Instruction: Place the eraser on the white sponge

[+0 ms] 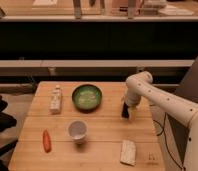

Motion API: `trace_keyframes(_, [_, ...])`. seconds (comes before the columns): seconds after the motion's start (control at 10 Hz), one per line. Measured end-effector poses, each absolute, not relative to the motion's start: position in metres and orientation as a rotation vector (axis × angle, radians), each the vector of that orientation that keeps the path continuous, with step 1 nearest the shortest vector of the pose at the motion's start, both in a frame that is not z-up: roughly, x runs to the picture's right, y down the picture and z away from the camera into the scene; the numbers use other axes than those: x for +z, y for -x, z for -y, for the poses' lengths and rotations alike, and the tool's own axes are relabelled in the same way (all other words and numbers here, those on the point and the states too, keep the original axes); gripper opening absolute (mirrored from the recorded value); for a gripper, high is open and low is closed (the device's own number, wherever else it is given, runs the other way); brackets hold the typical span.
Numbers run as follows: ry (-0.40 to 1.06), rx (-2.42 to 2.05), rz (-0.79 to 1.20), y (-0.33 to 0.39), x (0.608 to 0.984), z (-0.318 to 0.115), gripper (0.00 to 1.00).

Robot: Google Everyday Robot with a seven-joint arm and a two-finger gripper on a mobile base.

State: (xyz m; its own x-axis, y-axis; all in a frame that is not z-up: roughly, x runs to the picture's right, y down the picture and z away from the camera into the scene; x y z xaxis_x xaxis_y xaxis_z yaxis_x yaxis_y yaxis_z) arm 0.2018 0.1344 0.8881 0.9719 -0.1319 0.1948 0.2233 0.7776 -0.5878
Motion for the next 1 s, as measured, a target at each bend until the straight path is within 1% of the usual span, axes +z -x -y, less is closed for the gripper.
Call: trace_keyframes(1.0, [0.643, -0.198, 0.145, -0.2026, 0.8992, -0.1399, 0.8])
